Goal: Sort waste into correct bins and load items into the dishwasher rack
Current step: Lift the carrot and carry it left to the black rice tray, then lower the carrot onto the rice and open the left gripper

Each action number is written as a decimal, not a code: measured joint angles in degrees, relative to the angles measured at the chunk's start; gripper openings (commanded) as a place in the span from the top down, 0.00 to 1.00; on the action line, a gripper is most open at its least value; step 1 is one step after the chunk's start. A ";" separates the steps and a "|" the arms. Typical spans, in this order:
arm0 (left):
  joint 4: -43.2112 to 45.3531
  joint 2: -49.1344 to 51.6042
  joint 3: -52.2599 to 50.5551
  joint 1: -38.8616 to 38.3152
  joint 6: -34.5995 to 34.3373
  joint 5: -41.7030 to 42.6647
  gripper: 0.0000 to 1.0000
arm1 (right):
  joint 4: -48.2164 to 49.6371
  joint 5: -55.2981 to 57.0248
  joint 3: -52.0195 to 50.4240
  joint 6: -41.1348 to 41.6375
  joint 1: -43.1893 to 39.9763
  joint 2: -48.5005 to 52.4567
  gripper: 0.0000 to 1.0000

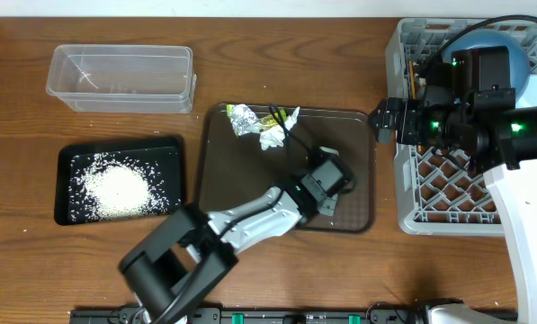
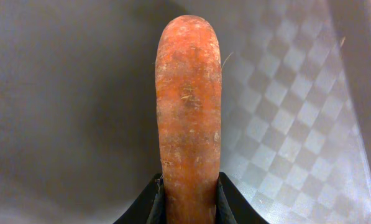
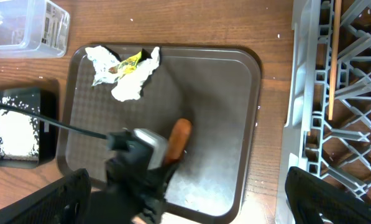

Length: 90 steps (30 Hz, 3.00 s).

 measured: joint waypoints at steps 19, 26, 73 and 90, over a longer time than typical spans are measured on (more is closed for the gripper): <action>-22.56 -21.97 0.00 19.80 -2.69 -5.29 0.81 | 0.02 0.02 -0.09 0.00 0.00 0.00 0.01; -28.94 -24.74 0.00 32.44 -9.44 -6.29 0.81 | 0.00 0.00 -0.11 0.00 0.00 0.00 0.01; -19.26 -14.29 -6.84 69.02 -29.97 -6.67 0.65 | 0.00 0.00 -0.09 0.00 0.00 0.00 0.01; -21.94 -16.83 -6.84 69.02 -28.55 0.15 0.44 | 0.00 0.00 -0.09 0.00 0.00 0.00 0.01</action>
